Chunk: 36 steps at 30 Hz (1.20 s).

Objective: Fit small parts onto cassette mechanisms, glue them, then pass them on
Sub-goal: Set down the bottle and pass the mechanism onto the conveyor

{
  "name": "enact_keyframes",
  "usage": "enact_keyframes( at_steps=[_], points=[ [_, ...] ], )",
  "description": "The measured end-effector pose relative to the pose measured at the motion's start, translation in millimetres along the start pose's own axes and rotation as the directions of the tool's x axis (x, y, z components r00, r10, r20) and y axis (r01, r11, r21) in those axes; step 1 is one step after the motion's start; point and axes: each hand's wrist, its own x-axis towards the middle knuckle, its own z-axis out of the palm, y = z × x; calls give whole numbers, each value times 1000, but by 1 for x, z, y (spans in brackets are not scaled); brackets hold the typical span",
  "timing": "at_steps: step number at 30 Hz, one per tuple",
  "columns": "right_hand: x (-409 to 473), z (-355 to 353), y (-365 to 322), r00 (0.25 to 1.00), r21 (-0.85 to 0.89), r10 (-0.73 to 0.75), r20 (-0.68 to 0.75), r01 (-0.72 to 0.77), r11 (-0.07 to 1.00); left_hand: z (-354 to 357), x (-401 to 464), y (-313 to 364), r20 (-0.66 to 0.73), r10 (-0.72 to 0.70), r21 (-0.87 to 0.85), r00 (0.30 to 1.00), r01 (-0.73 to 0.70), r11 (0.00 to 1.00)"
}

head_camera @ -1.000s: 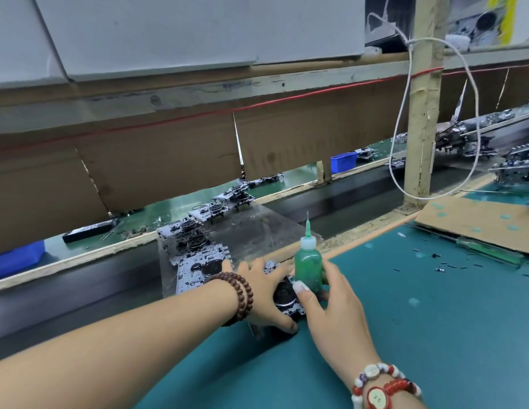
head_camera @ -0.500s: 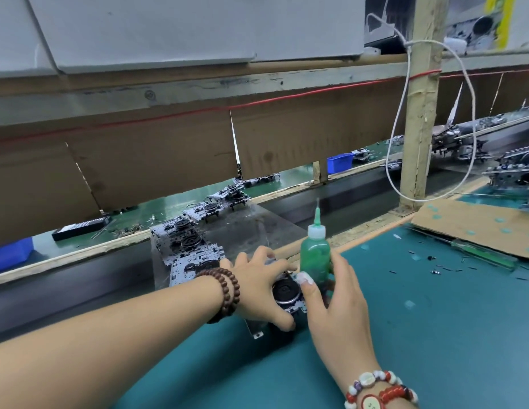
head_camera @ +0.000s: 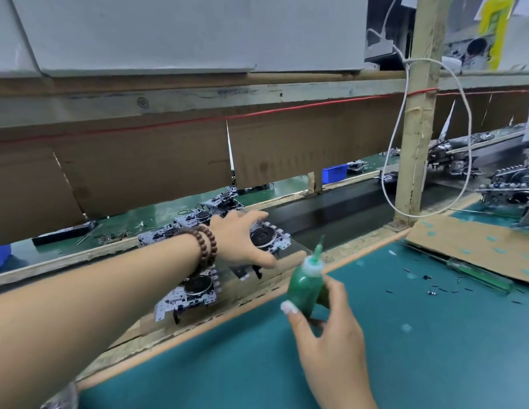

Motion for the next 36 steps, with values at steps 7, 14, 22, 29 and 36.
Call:
enact_keyframes(
  at_steps=[7,14,22,29,36],
  points=[
    [-4,1,-1,947,-211,94,308,-28,977,39,26,-30,-13,-126,193,992,126,973],
    [-2,2,0,906,-317,184,382,-59,947,40,51,-30,104,-86,131,991,72,989],
    [0,4,1,912,-376,192,361,-46,925,36,51,-21,101,57,-81,993,-49,996],
    [7,12,9,926,-353,159,341,-31,935,27,55,-20,10,18,-166,1000,-16,986],
    [8,12,10,919,-345,121,376,18,938,16,63,-25,-45,107,-509,993,-115,853]
  ],
)
